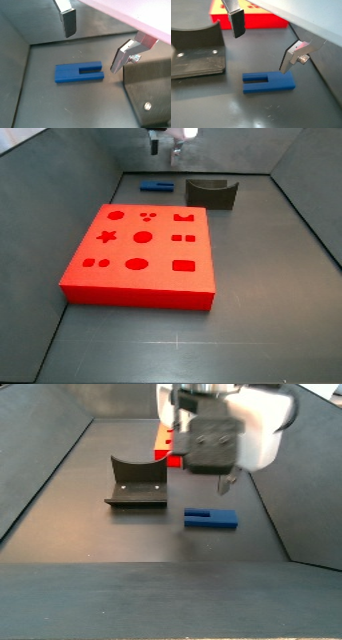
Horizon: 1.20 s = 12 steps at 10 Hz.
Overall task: Pick up the square-circle object. Move up. Place the square-circle object on the fixture. Regrasp the square-circle object. Move to above the board. Insert the square-circle object.
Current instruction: Pick up the square-circle object.
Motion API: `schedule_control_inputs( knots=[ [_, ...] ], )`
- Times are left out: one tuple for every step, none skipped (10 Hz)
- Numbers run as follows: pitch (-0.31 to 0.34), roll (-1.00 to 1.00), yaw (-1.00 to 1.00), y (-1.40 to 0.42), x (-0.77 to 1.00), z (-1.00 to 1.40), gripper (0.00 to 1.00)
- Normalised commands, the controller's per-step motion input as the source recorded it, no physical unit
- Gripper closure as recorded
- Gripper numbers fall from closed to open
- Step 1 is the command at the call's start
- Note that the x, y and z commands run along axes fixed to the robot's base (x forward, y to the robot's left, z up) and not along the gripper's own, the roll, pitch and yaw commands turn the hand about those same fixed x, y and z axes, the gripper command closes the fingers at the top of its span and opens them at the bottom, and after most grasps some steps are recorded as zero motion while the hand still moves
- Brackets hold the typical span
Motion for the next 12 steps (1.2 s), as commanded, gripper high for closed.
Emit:
schedule_control_inputs(
  knots=[
    [-0.220,-0.11,-0.94,-0.06,-0.06,-0.49,0.00],
    [-0.223,-0.12,-0.93,-0.07,-0.07,-0.49,0.00],
    [-0.229,-0.13,-0.92,-0.07,-0.07,-0.44,0.00],
    [-0.263,-0.18,-0.89,-0.09,-0.07,-0.35,0.00],
    [-0.291,-0.26,-0.82,-0.07,-0.06,-0.25,0.00],
    [-0.274,-0.35,-0.73,0.00,0.00,-0.20,0.00],
    [-0.257,-0.23,-0.86,-0.09,-0.03,-0.18,0.00],
    [-0.189,-0.16,-0.93,-0.08,0.00,-0.18,0.00],
    [-0.067,-0.13,-0.89,0.00,0.00,-0.33,0.00],
    [-0.066,-0.22,-0.70,0.05,0.02,-0.40,0.00],
    [-0.086,-0.37,-0.34,0.32,0.07,-0.33,0.00],
    [-0.066,-0.42,-0.25,0.35,0.14,-0.26,0.00]
  ],
)
